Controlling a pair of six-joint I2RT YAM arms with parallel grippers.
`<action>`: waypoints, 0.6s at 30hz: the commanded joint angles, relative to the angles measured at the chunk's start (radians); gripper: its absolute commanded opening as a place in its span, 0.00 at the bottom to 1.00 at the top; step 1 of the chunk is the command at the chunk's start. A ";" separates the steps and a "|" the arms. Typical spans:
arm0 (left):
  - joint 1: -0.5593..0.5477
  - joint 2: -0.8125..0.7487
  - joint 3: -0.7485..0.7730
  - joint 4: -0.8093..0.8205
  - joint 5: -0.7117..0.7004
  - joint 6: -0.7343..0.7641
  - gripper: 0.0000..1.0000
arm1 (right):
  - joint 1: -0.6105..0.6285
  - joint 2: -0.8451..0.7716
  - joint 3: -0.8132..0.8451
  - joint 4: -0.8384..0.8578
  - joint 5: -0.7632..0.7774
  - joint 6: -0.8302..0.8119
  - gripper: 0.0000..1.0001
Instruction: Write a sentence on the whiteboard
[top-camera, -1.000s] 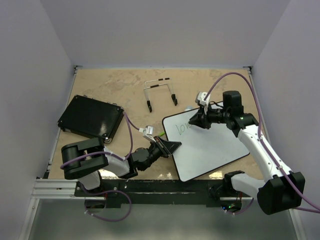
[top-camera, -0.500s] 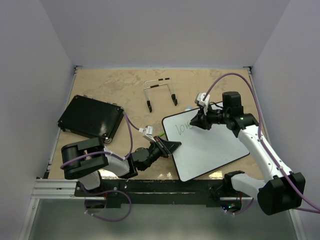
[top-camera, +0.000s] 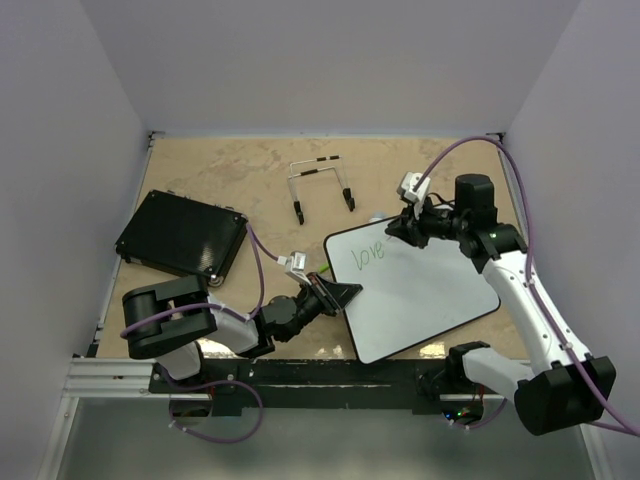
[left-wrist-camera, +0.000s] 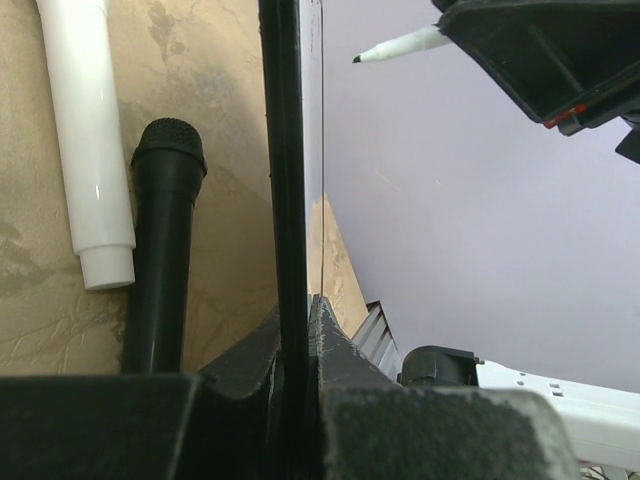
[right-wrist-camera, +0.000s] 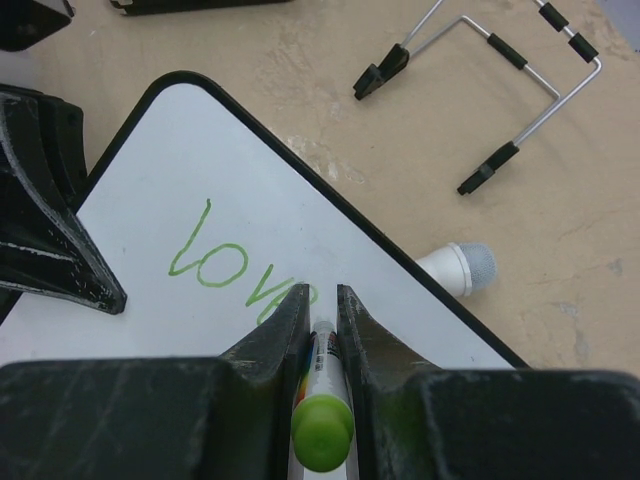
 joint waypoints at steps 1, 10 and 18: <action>-0.005 -0.013 -0.021 0.211 0.013 0.097 0.00 | -0.010 -0.045 0.032 0.007 -0.030 -0.007 0.00; -0.005 -0.026 -0.029 0.197 0.005 0.098 0.00 | -0.079 -0.065 0.007 -0.050 -0.081 -0.085 0.00; -0.005 -0.034 -0.029 0.185 0.000 0.101 0.00 | -0.119 -0.076 -0.013 -0.068 -0.138 -0.130 0.00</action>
